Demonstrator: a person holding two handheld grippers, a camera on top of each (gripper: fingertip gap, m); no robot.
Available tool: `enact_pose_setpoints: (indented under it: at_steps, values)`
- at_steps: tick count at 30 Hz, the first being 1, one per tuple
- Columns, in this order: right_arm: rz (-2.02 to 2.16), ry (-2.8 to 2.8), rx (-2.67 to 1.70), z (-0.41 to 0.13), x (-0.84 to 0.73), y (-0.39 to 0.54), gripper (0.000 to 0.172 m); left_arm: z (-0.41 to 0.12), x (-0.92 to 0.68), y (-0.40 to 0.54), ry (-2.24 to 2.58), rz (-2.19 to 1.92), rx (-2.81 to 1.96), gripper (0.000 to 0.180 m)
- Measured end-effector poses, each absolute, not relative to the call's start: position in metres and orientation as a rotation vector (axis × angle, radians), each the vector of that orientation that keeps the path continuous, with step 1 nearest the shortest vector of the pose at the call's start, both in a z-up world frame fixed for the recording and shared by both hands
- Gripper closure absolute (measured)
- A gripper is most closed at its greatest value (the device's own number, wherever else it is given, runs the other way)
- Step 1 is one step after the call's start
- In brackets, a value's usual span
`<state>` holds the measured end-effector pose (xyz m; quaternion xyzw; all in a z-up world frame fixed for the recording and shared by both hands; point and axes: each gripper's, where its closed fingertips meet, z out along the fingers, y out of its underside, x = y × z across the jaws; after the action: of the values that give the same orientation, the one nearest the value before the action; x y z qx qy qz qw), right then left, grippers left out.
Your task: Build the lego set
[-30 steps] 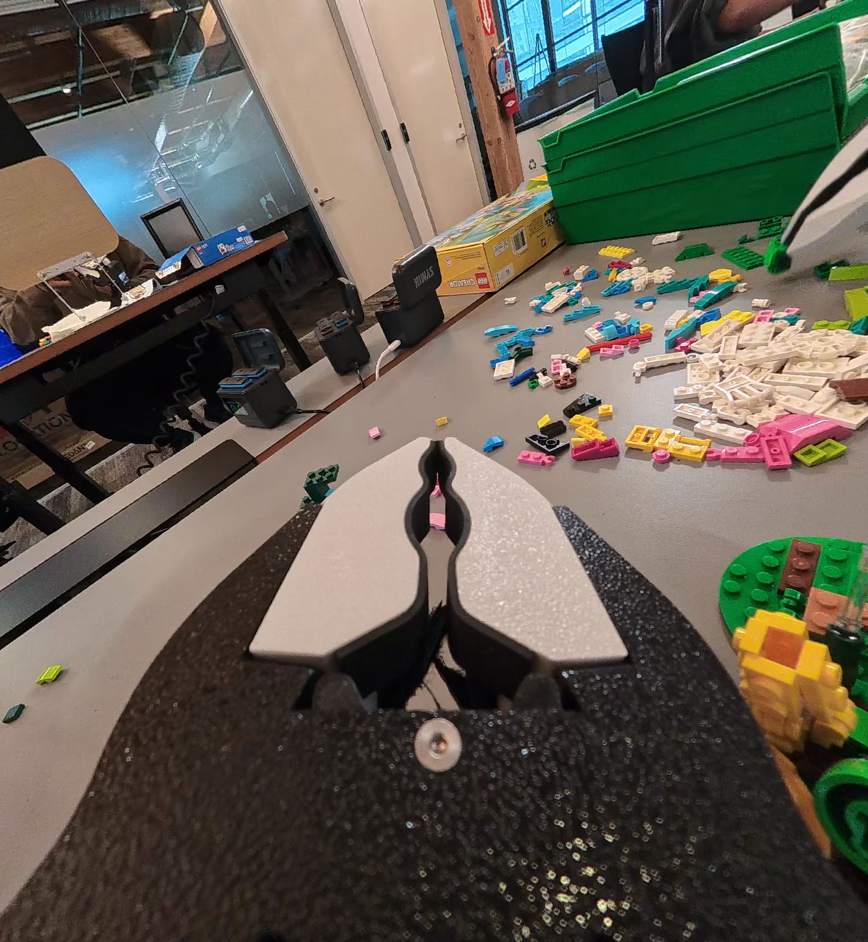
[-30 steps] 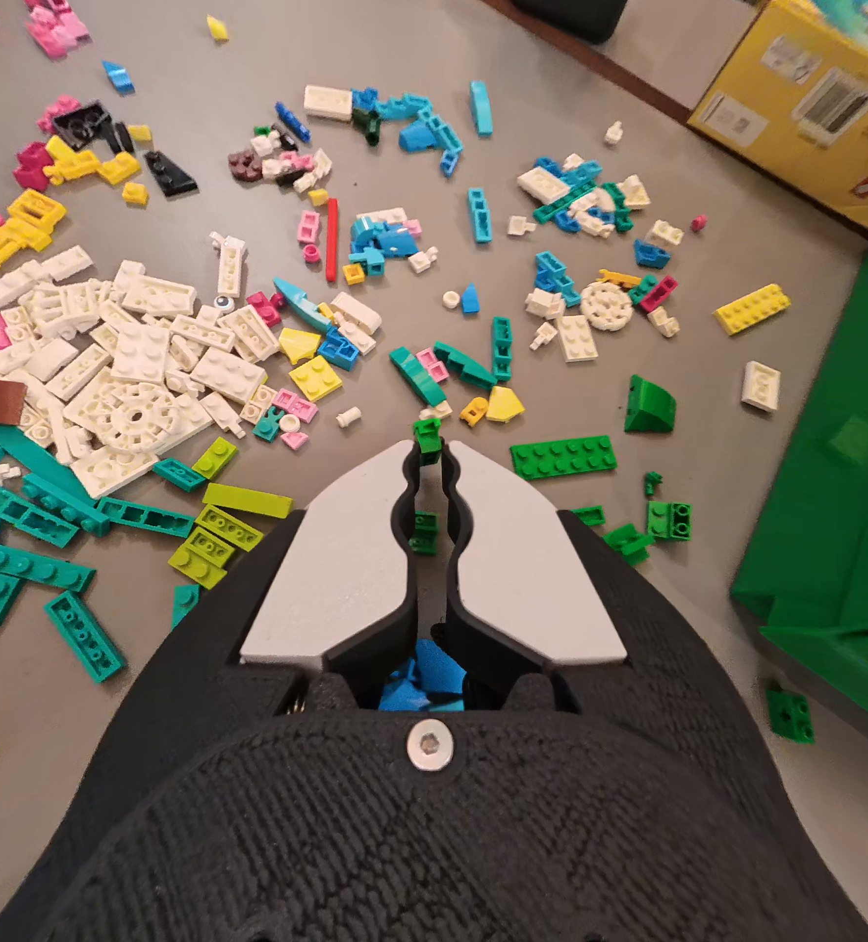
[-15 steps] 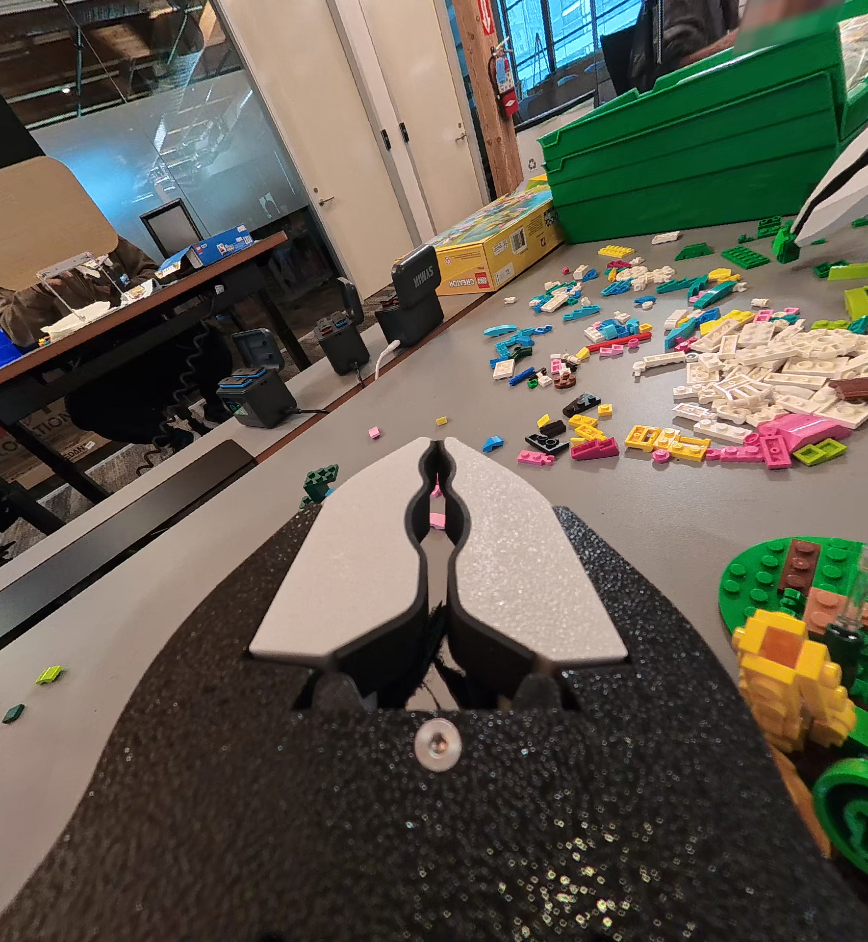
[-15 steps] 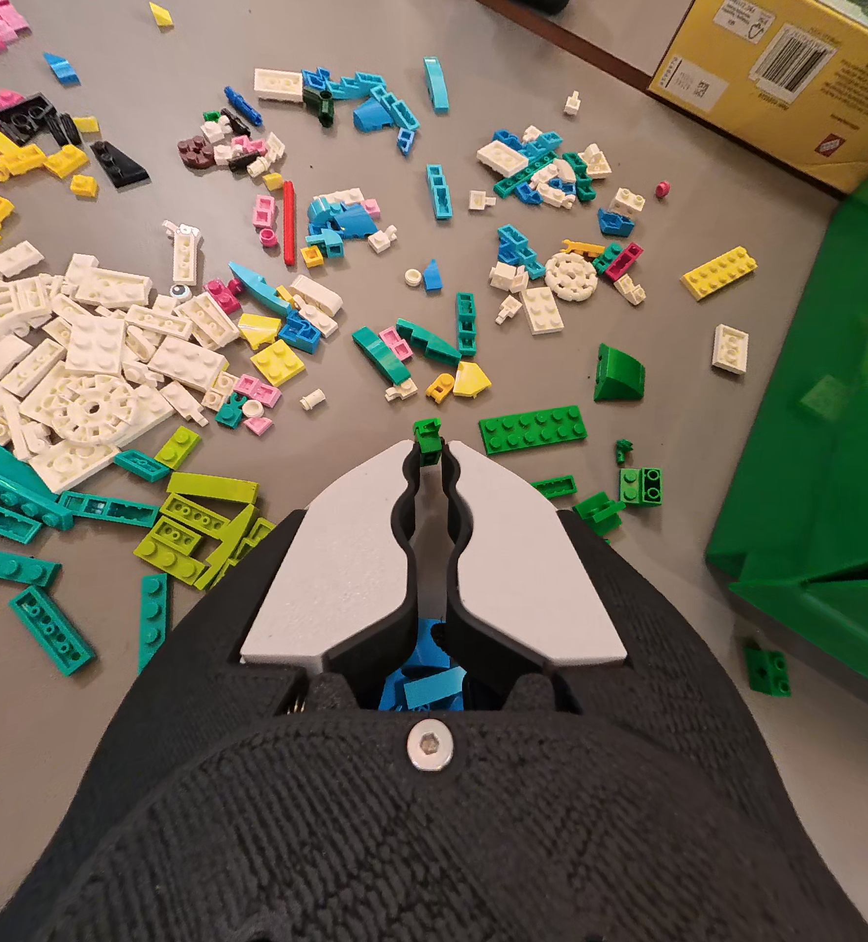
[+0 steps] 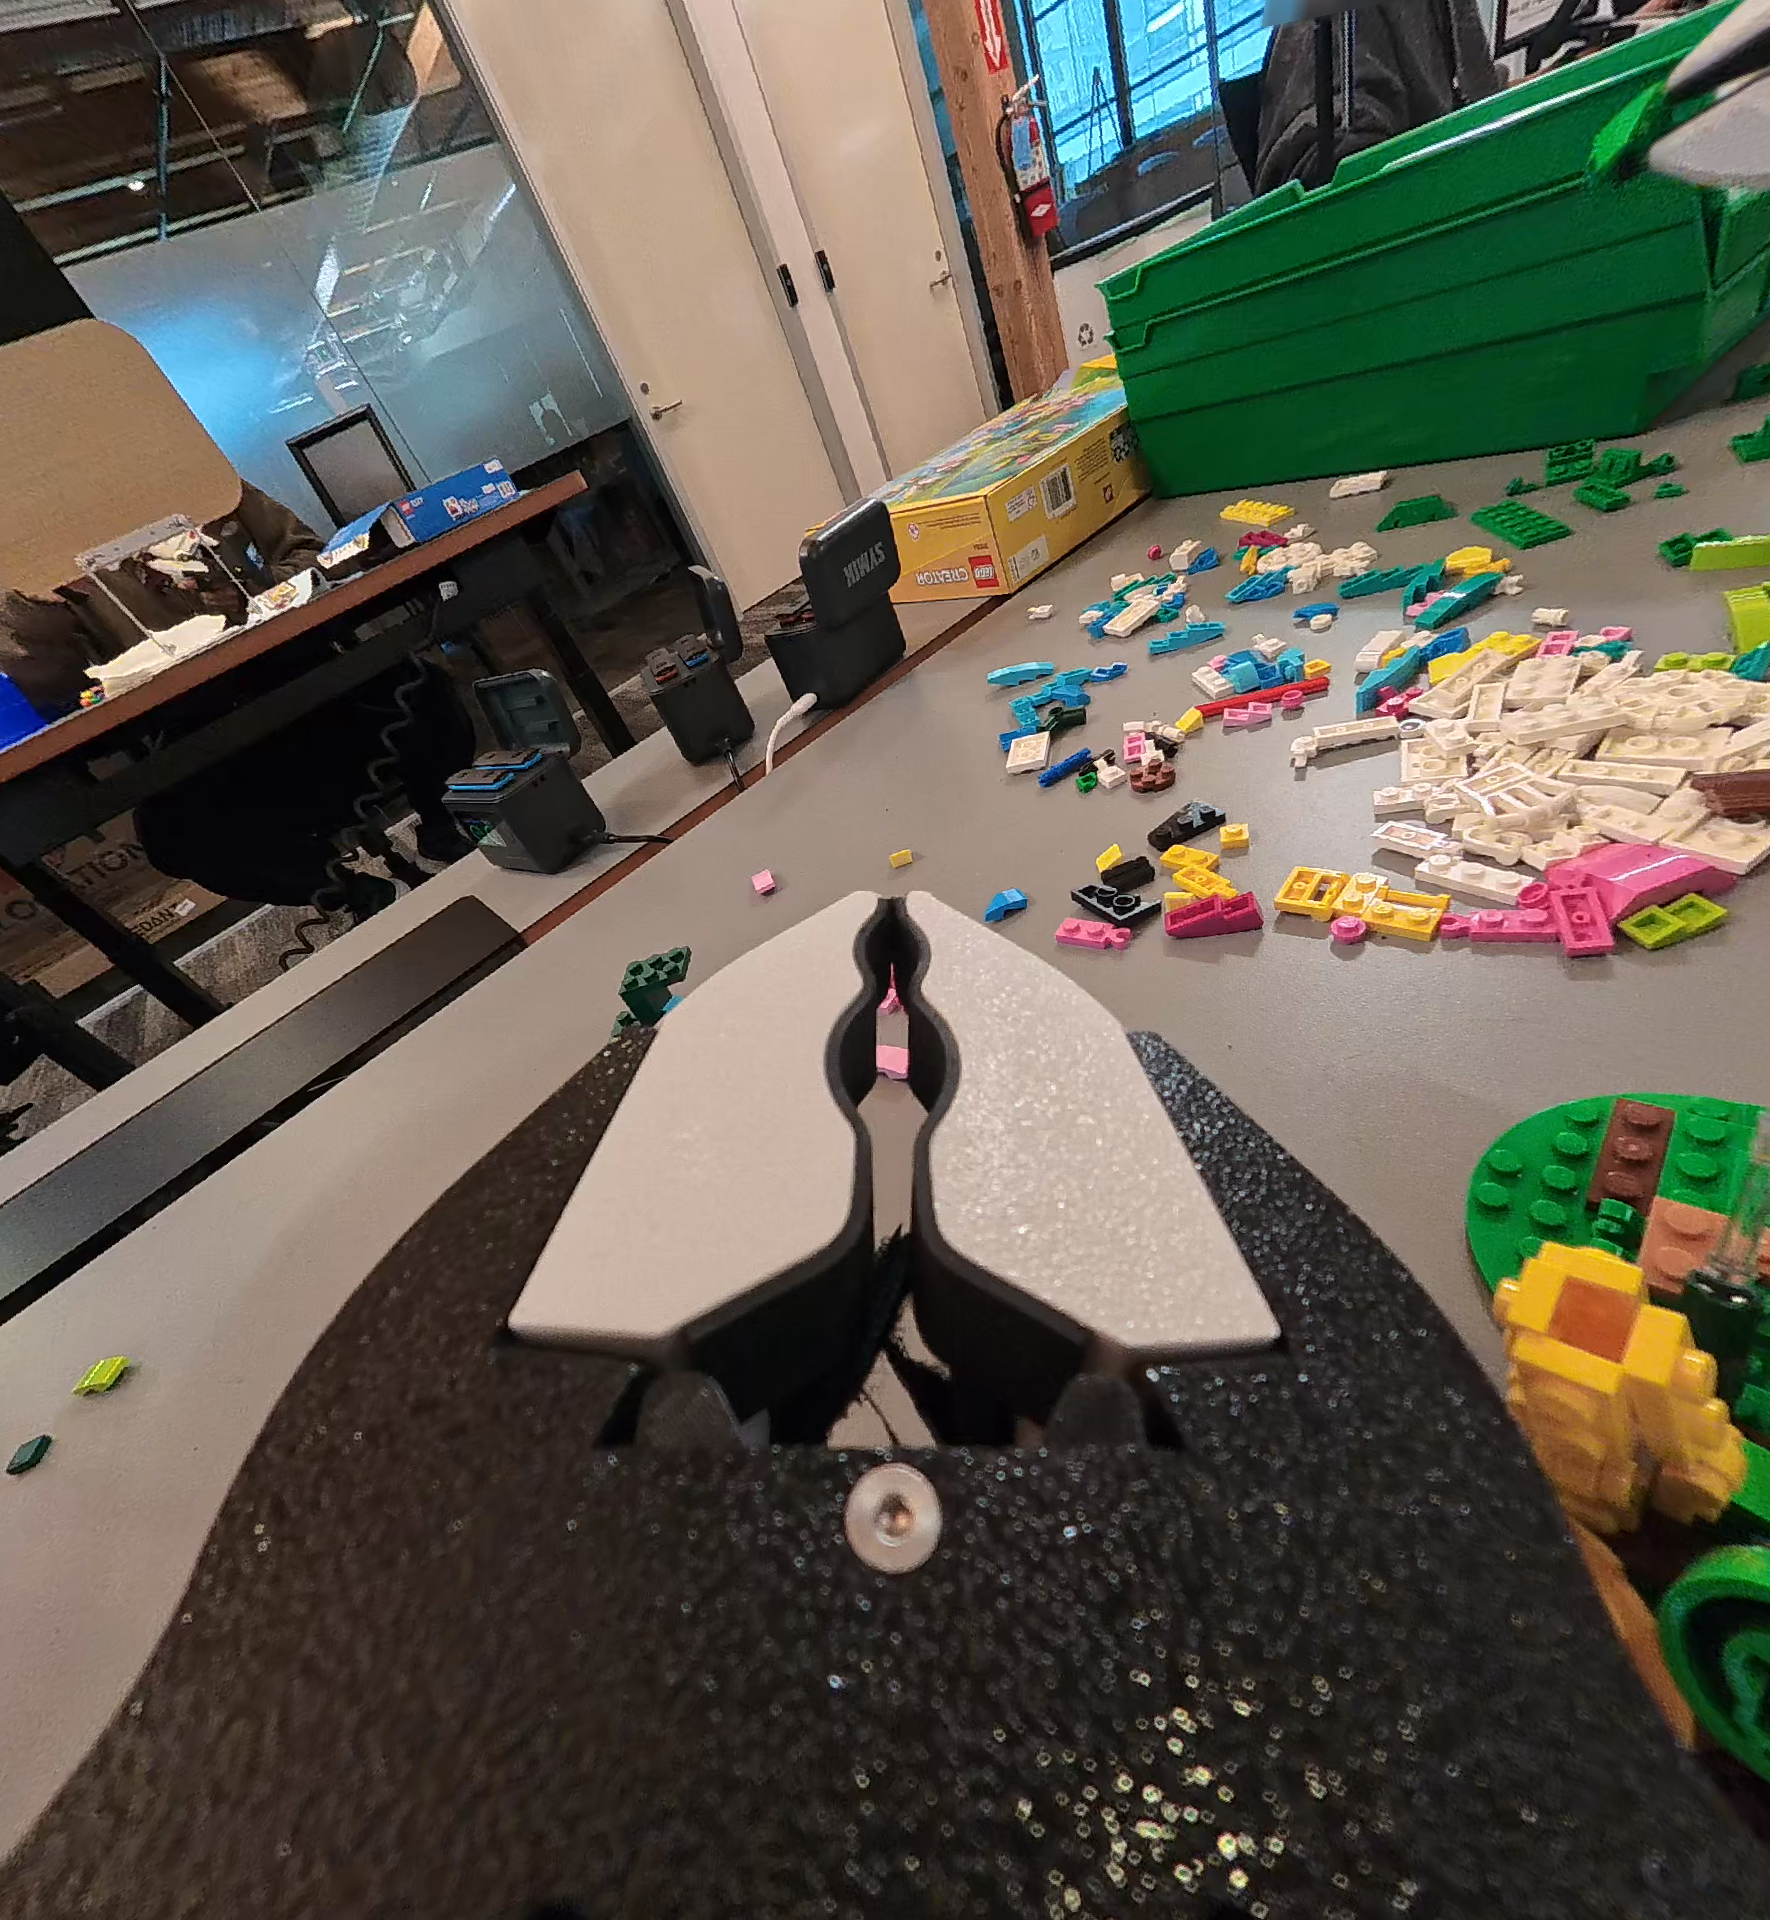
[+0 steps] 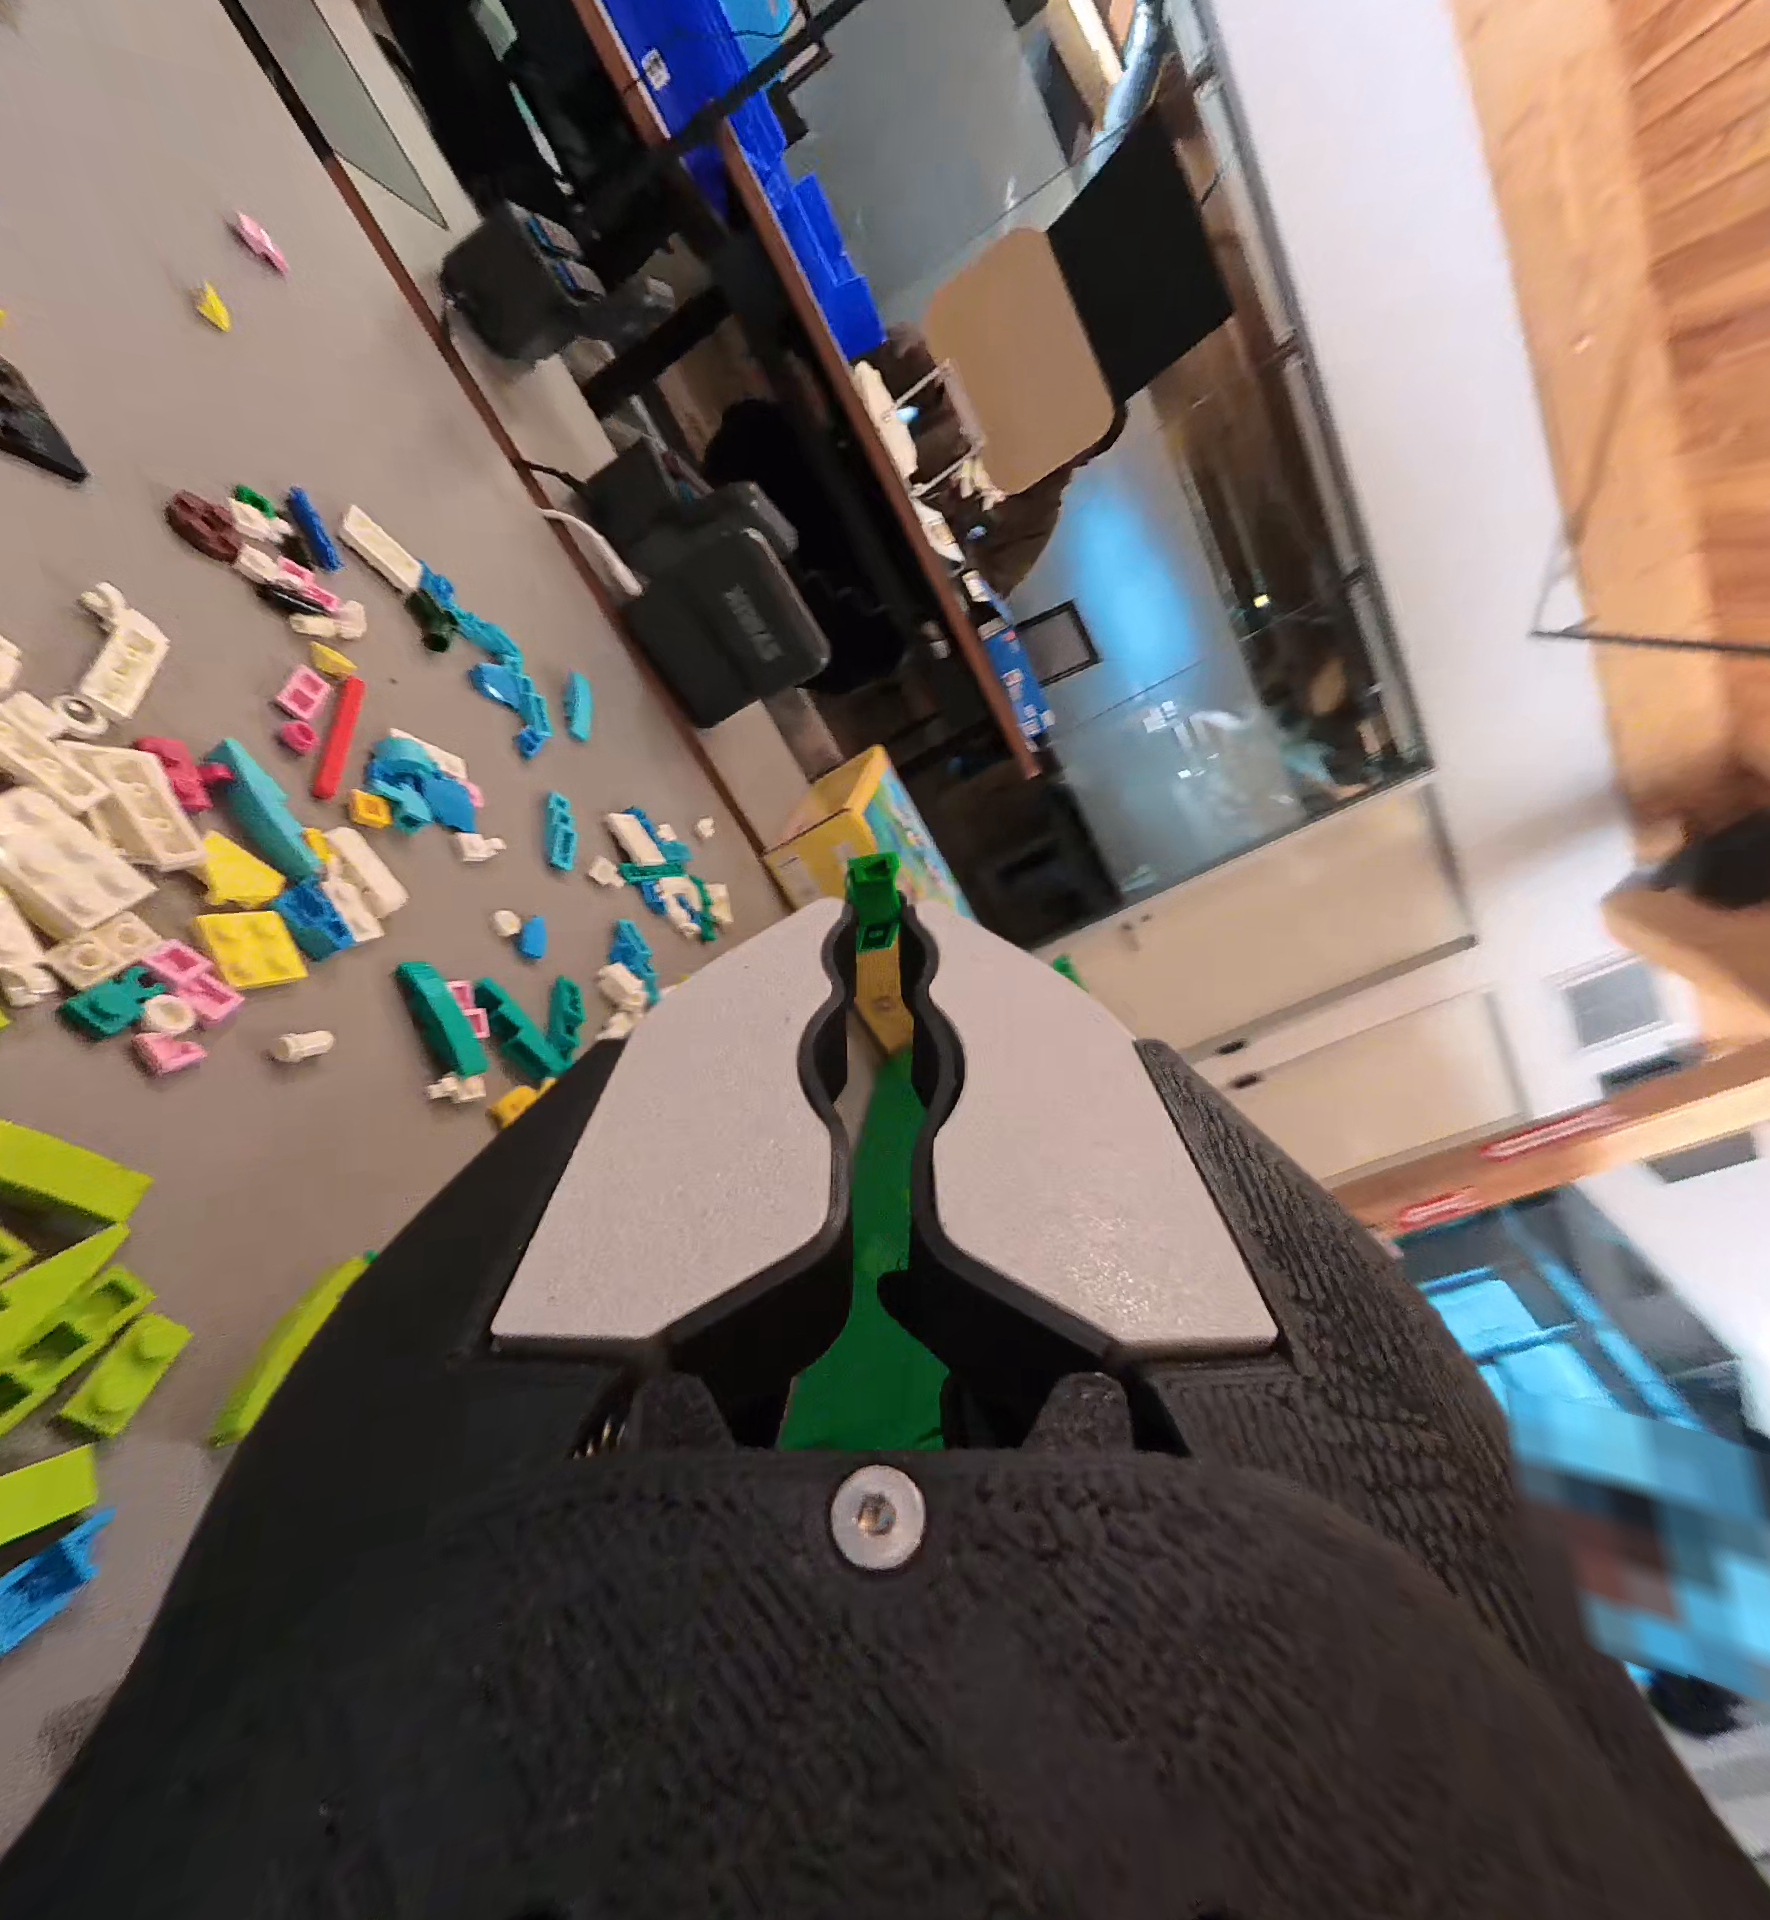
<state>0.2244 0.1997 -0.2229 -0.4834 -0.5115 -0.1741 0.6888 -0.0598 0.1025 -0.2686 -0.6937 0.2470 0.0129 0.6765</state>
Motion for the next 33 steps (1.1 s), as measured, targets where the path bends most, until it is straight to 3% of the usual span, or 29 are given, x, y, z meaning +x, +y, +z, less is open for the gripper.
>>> enact_pose_setpoints:
  at_steps: [3, 12, 19, 33]
  values:
    - [-0.391, -1.159, -1.061, -0.221, 0.221, 0.197, 0.166, -0.269, -0.060, 0.103, 0.556, 0.029, -1.559, 0.180]
    - [0.175, -1.120, -1.876, -0.310, 0.235, 0.211, 0.166, -0.269, -0.060, 0.102, 0.557, 0.030, -1.560, 0.180]
    - [0.302, -1.078, -2.103, -0.338, 0.238, 0.205, 0.166, -0.269, -0.060, 0.103, 0.556, 0.030, -1.560, 0.180]
    - [0.283, -0.948, -2.004, -0.313, 0.250, 0.215, 0.154, -0.269, -0.060, 0.103, 0.555, 0.028, -1.560, 0.180]
